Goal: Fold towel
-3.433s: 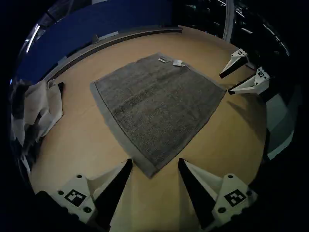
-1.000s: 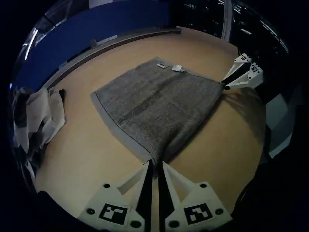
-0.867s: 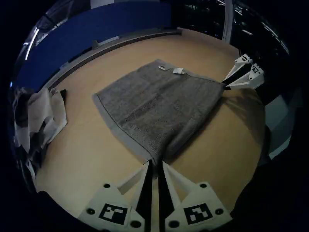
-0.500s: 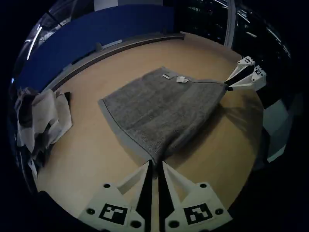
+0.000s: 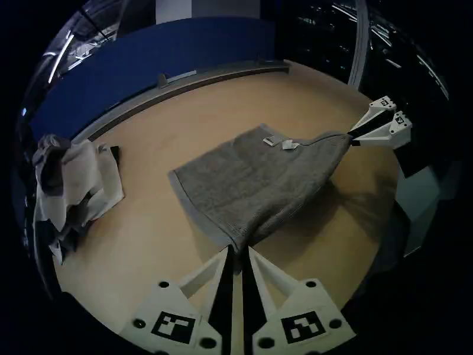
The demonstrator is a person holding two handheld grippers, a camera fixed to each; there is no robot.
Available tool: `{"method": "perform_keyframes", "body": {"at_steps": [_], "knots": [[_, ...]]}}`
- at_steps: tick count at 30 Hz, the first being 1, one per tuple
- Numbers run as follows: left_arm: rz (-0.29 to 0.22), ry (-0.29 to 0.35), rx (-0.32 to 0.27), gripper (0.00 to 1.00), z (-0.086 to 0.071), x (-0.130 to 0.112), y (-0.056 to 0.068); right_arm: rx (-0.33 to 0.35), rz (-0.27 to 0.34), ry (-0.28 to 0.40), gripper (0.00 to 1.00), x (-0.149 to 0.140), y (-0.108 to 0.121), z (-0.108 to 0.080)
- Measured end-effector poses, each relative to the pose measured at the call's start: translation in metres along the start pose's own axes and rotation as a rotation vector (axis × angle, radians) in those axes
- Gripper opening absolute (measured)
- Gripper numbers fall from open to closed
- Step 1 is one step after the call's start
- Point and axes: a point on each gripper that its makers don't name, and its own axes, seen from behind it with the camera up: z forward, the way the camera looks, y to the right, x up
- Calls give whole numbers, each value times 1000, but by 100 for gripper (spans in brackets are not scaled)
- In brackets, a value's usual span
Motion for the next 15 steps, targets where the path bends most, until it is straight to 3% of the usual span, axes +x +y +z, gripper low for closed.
{"method": "perform_keyframes", "body": {"at_steps": [15], "knots": [[-36, -18, -5, 8, -28, 11, 8, 5, 18, 13, 14, 13, -5, -27]]}}
